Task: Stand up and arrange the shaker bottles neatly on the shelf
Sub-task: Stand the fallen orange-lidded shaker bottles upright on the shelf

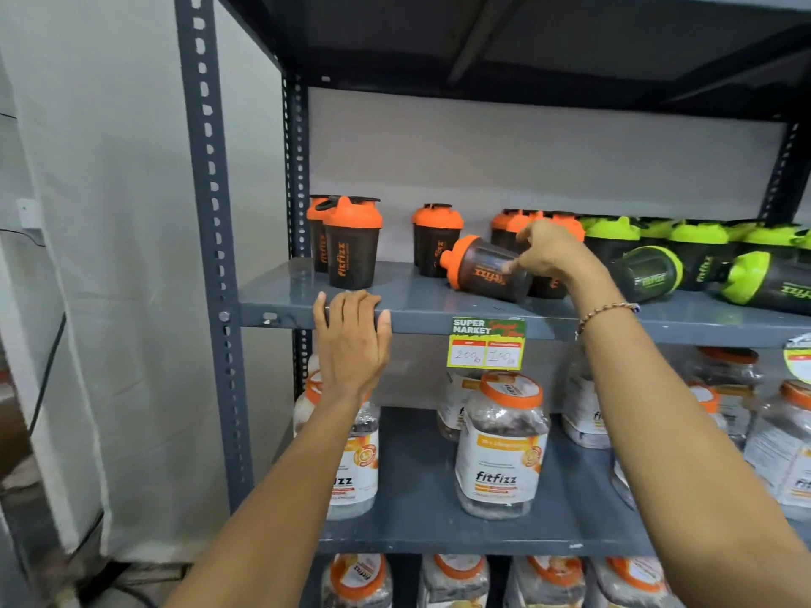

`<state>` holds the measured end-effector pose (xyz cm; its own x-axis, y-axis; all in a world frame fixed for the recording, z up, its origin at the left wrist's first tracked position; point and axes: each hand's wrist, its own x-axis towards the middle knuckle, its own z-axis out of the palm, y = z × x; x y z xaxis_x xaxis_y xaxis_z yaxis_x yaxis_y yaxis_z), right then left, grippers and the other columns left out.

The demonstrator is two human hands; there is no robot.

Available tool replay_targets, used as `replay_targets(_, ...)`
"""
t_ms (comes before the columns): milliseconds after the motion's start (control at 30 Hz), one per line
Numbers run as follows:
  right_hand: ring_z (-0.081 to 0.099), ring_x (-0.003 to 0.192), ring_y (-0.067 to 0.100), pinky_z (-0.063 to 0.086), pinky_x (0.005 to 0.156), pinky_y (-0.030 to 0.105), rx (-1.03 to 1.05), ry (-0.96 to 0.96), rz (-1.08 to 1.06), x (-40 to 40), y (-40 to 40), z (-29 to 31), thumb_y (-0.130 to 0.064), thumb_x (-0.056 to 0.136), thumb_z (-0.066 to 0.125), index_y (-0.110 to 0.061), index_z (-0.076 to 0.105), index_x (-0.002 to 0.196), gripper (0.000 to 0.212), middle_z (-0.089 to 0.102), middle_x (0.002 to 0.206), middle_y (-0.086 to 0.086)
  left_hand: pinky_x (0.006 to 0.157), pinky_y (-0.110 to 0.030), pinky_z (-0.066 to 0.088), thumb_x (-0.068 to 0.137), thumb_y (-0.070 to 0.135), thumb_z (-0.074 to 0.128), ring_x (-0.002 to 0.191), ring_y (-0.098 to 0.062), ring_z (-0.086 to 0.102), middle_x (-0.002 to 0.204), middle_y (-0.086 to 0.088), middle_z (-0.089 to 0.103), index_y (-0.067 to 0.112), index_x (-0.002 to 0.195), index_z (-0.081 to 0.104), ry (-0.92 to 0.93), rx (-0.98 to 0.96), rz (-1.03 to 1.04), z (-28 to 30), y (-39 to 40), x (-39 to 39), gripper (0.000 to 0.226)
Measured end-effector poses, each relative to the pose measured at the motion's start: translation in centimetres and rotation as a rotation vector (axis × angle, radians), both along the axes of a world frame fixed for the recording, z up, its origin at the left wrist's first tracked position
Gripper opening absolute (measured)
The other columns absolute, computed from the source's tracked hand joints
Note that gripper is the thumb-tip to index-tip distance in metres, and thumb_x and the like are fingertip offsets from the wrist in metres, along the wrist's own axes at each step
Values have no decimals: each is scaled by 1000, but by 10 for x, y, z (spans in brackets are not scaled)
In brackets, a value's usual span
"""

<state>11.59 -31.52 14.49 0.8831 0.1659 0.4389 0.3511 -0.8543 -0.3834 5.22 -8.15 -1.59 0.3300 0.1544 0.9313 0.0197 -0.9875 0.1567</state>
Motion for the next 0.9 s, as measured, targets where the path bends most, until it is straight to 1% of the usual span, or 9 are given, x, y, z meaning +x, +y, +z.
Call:
replay_targets(133, 53, 106, 34, 44, 84, 37, -159, 85, 13, 5, -9, -14, -32, 74, 78, 0, 50, 117, 59, 57, 123, 20, 107, -46, 28, 94, 32, 39, 104, -26, 56, 107, -8, 63, 12, 106, 62, 9, 37, 53, -2, 1, 3, 33)
replay_targets(267, 36, 125, 39, 37, 100, 49, -299, 25, -39, 12, -5, -25, -49, 72, 74, -5, 46, 123, 72, 40, 133, 20, 106, -42, 25, 94, 35, 38, 105, -26, 54, 109, -8, 62, 13, 109, 59, -3, 87, 49, -4, 6, 4, 34)
replay_targets(367, 49, 110, 35, 46, 85, 43, -230, 66, 6, 13, -4, -19, -44, 62, 81, -5, 55, 109, 66, 52, 119, 18, 108, -44, 26, 94, 37, 36, 108, -26, 52, 112, -8, 60, 13, 112, 56, 22, 87, 47, -6, 8, 4, 35)
replay_targets(433, 57, 82, 26, 47, 62, 31, -133, 93, 48, 12, -5, -16, -39, 54, 83, -5, 62, 92, 56, 64, 97, 13, 110, -45, 26, 94, 37, 36, 109, -27, 51, 112, -9, 59, 13, 113, 54, 26, 98, 48, -8, 9, 5, 35)
replay_targets(500, 59, 72, 20, 49, 56, 29, 46, 161, 91, 11, -6, -15, -40, 49, 84, -6, 65, 85, 53, 66, 84, 7, 111, -44, 24, 95, 37, 36, 110, -27, 49, 113, -10, 58, 13, 113, 52, 18, 117, 55, -9, 11, 6, 34)
replay_targets(633, 67, 95, 22, 59, 75, 31, 693, 491, 326, 17, -10, -27, -28, 55, 87, -5, 61, 110, 64, 68, 105, 11, 112, -42, 21, 95, 37, 37, 112, -24, 43, 114, -9, 57, 15, 115, 50, -3, 126, 60, -11, 14, 7, 32)
replay_targets(733, 64, 105, 23, 60, 74, 28, 1096, 691, 605, 18, 2, -45, -15, 67, 81, -7, 57, 114, 54, 62, 117, 16, 111, -42, 22, 95, 37, 37, 112, -24, 43, 114, -9, 57, 14, 115, 50, -7, 125, 61, -12, 14, 8, 33)
replay_targets(800, 63, 109, 24, 60, 74, 30, 1163, 732, 703, 17, 14, -50, -10, 68, 79, -4, 56, 114, 52, 61, 119, 18, 111, -42, 22, 95, 38, 37, 111, -24, 44, 114, -8, 57, 15, 115, 50, -14, 124, 55, -13, 14, 8, 34)
replay_targets(900, 64, 108, 26, 60, 80, 36, 1085, 662, 721, 18, 32, -46, -5, 70, 80, 1, 56, 118, 54, 65, 117, 17, 110, -42, 23, 95, 37, 37, 111, -23, 44, 113, -7, 57, 14, 115, 51, -22, 120, 49, -13, 14, 8, 34)
